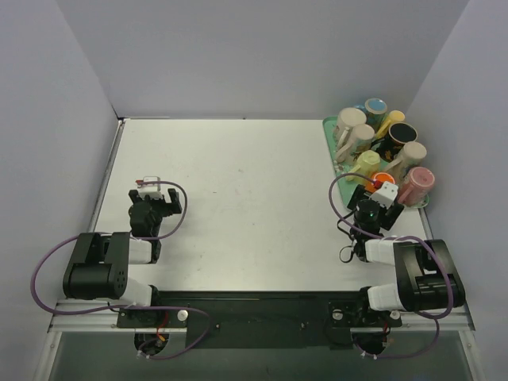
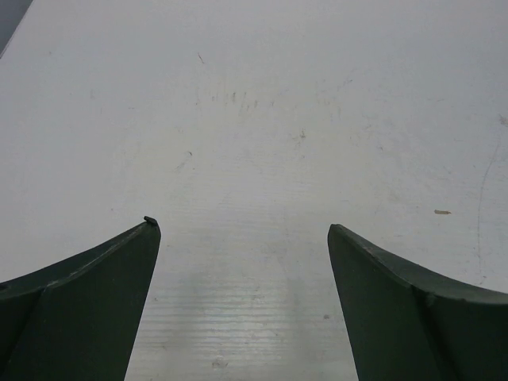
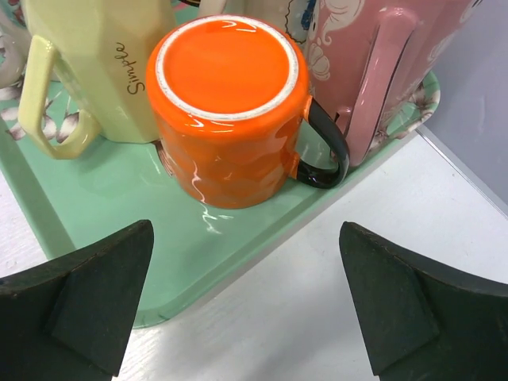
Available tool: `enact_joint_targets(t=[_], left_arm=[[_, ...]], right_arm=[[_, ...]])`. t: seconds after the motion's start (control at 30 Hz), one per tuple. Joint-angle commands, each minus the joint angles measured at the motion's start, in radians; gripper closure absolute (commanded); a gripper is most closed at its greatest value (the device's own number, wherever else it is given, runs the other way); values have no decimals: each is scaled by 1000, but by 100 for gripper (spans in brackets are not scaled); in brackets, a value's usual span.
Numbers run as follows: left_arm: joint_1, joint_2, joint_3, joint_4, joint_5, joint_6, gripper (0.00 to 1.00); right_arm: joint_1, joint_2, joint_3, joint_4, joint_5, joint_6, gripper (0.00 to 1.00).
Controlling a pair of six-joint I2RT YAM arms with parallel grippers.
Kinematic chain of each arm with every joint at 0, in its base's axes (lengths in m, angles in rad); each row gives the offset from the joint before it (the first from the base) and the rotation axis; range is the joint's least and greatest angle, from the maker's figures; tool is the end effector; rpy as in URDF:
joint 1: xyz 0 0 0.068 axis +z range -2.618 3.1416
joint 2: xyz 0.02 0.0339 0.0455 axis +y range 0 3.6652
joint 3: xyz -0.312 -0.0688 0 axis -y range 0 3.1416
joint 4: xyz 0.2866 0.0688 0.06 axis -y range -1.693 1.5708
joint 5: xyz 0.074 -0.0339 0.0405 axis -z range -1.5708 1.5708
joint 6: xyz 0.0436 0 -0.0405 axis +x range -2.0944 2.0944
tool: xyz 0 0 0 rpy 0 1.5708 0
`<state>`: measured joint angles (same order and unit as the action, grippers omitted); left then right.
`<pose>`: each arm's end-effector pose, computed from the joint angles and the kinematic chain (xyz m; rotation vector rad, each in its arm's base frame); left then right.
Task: Turn the mug right side up
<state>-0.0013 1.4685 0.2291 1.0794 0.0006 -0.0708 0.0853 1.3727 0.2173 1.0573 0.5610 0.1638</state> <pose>0.2542 -0.0004 0.1536 -0.0597 1.7301 -0.0536 0.2406 -0.0027 0.1705 0.4825 1.5896 -0.2785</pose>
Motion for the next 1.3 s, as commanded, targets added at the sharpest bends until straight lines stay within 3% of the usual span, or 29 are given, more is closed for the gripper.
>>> enact_joint_targets(t=[0.0,0.1,0.2,0.3,0.4,0.5,0.57,0.67,0.7,0.77,0.87,0.93,1.07,1.27], left_arm=[[-3,-4,24,24,-1,-3,2],[-3,0,24,22,27,0,2],[-5,0,15,39,79,17,2],[-5,-14,-4,70,215,54,2],[34,-33,12,21,208,49,2],[34,-42,6,31,207,48,2],[34,-43,4,31,202,46,2],[55,-110,87,-108,238,28,2],[72,-138,177,-304,274,25,2],[76,-195,289,-508,279,19,2],[77,-209,389,-706,338,20,0],[73,-191,460,-794,433,2,8],[72,-191,470,-780,522,-15,9],[72,-191,464,-773,490,-20,10]], right_arm=[[-4,-26,31,-43,2,3,2],[-2,-153,115,-247,45,46,2],[-42,-267,223,-610,-10,160,2],[-65,-374,322,-802,-23,238,6],[-111,-444,408,-980,-42,298,10],[-203,-436,494,-1147,-183,335,25],[-202,-402,556,-1204,-206,332,34],[-196,-345,611,-1227,-228,348,36],[-194,-336,617,-1234,-211,352,36],[-196,-299,631,-1231,-146,353,33],[-225,-223,680,-1235,-157,280,31],[-275,-170,706,-1246,-251,238,30],[-378,-129,667,-1193,-409,209,32],[-510,-25,628,-1001,-699,238,37]])
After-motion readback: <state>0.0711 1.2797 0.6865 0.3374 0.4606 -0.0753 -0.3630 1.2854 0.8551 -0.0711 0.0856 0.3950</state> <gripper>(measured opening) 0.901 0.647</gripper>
